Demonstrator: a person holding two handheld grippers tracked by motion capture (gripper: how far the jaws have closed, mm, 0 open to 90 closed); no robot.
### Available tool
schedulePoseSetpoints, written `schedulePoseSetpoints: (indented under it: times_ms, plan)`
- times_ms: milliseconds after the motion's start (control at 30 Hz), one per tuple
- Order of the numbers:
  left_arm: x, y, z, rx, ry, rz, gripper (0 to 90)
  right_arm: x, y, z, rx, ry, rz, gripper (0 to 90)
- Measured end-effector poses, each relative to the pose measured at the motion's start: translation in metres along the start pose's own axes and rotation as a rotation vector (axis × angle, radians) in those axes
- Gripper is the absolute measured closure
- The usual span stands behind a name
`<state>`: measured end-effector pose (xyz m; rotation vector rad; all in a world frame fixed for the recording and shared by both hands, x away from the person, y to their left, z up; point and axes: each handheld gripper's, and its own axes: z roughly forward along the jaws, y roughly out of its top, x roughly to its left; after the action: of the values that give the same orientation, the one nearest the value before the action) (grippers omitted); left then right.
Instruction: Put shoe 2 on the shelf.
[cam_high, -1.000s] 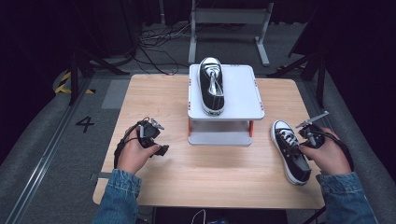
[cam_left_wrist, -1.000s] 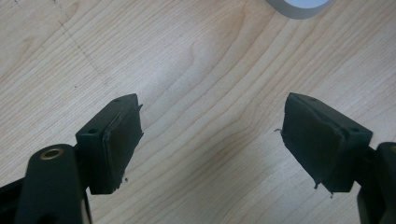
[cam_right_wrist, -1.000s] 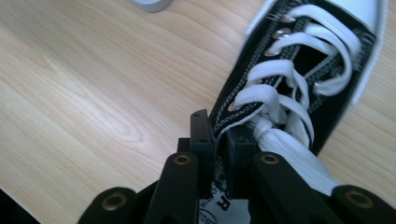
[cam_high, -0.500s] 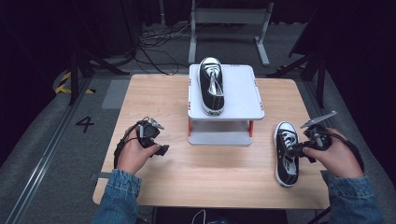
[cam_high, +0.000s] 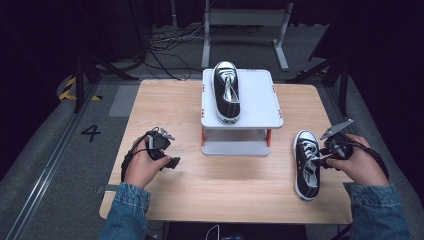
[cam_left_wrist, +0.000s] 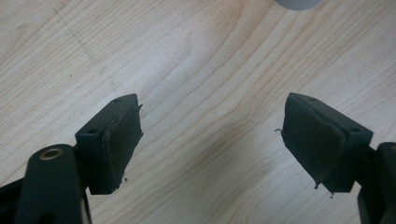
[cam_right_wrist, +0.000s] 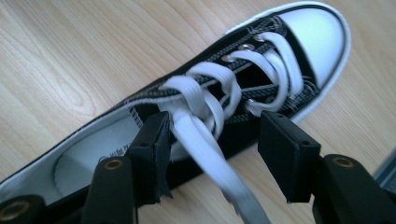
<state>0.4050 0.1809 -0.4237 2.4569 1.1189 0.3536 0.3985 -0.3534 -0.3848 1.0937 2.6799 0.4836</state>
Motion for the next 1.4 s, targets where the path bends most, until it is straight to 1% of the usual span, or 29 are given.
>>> schedulePoseSetpoints:
  times_ms: [100,200,267,333,367,400,433,467,500,533,567,600,633,667,733,767,833,867,900,933,967,1000,1033,1067,1167,1200,1233,1400]
  plan:
    - [0.0,-0.002,0.0,-0.007,-0.002,-0.002,20.5,-0.001,0.003,0.014,0.019,0.027,-0.017,45.0]
    - [0.001,-0.005,-0.001,0.004,-0.003,-0.007,20.5,-0.004,0.006,0.027,0.051,0.027,-0.028,44.7]
    - [0.001,-0.006,-0.001,0.007,-0.006,-0.012,20.5,-0.005,0.007,0.03,0.062,0.032,-0.031,47.2]
    - [0.002,-0.009,-0.004,0.008,0.004,-0.006,20.5,-0.006,0.008,0.029,0.067,0.028,-0.033,56.9]
    - [0.002,-0.01,-0.004,0.012,0.0,-0.008,20.6,-0.006,0.009,0.029,0.072,0.032,-0.03,60.6]
    - [0.002,-0.01,-0.004,0.012,0.0,-0.008,20.6,-0.006,0.009,0.029,0.072,0.032,-0.03,60.6]
    - [0.002,-0.012,-0.004,0.015,0.003,-0.016,20.6,-0.006,0.009,0.029,0.075,0.028,-0.029,64.5]
    - [0.003,-0.012,-0.005,0.013,0.006,-0.009,20.6,-0.005,0.009,0.028,0.079,0.025,-0.022,68.2]
    - [0.003,-0.013,-0.005,0.007,0.003,-0.019,20.7,-0.005,0.01,0.027,0.087,0.022,-0.02,74.6]
    - [0.003,-0.013,-0.006,0.008,0.006,-0.017,20.7,-0.005,0.011,0.025,0.082,0.023,0.001,76.9]
    - [0.004,-0.013,-0.007,0.009,0.008,-0.014,20.6,-0.006,0.012,0.022,0.084,0.011,0.02,77.9]
    - [0.004,-0.014,-0.007,0.005,0.006,-0.029,20.7,-0.006,0.012,0.022,0.083,0.008,0.029,78.4]
    - [0.005,-0.014,-0.007,-0.005,0.008,-0.028,20.7,-0.007,0.012,0.021,0.083,0.005,0.039,78.9]
    - [0.006,-0.014,-0.008,-0.004,0.008,-0.026,20.7,-0.008,0.013,0.019,0.087,0.003,0.044,79.1]
    - [0.006,-0.014,-0.009,-0.01,0.007,-0.036,20.7,-0.009,0.015,0.016,0.095,-0.013,0.065,79.5]
    - [0.007,-0.013,-0.01,-0.011,0.01,-0.033,20.7,-0.009,0.017,0.013,0.101,-0.024,0.069,79.6]
    - [0.008,-0.013,-0.011,-0.018,0.007,-0.035,20.8,-0.013,0.02,0.009,0.103,-0.021,0.088,79.9]
    - [0.008,-0.012,-0.012,-0.027,0.013,-0.034,20.8,-0.015,0.022,0.005,0.099,-0.016,0.1,80.1]
    - [0.008,-0.012,-0.012,-0.028,0.009,-0.033,20.8,-0.017,0.024,0.001,0.095,-0.004,0.109,80.2]
    - [0.008,-0.012,-0.012,-0.028,0.005,-0.04,20.8,-0.019,0.026,-0.002,0.089,0.002,0.111,80.2]
    - [0.009,-0.012,-0.012,-0.036,0.008,-0.039,20.8,-0.019,0.028,-0.005,0.09,0.005,0.11,80.2]
    - [0.01,-0.012,-0.013,-0.033,0.006,-0.038,20.8,-0.02,0.032,-0.009,0.084,0.007,0.113,80.2]
    - [0.01,-0.013,-0.013,-0.033,0.008,-0.04,20.8,-0.02,0.036,-0.013,0.088,0.001,0.108,80.2]
    - [0.01,-0.013,-0.013,-0.033,0.008,-0.04,20.8,-0.02,0.036,-0.013,0.088,0.001,0.108,80.2]
    - [0.011,-0.014,-0.014,-0.032,0.003,-0.044,20.8,-0.023,0.044,-0.022,0.088,-0.016,0.116,80.2]
    - [0.012,-0.014,-0.013,-0.038,0.003,-0.041,20.8,-0.024,0.047,-0.025,0.083,-0.019,0.118,80.2]
    - [0.013,-0.015,-0.014,-0.038,0.004,-0.048,20.8,-0.025,0.05,-0.028,0.084,-0.025,0.119,80.2]
    - [0.017,-0.018,-0.016,-0.042,0.008,-0.061,20.9,-0.027,0.065,-0.046,0.079,-0.047,0.111,80.1]
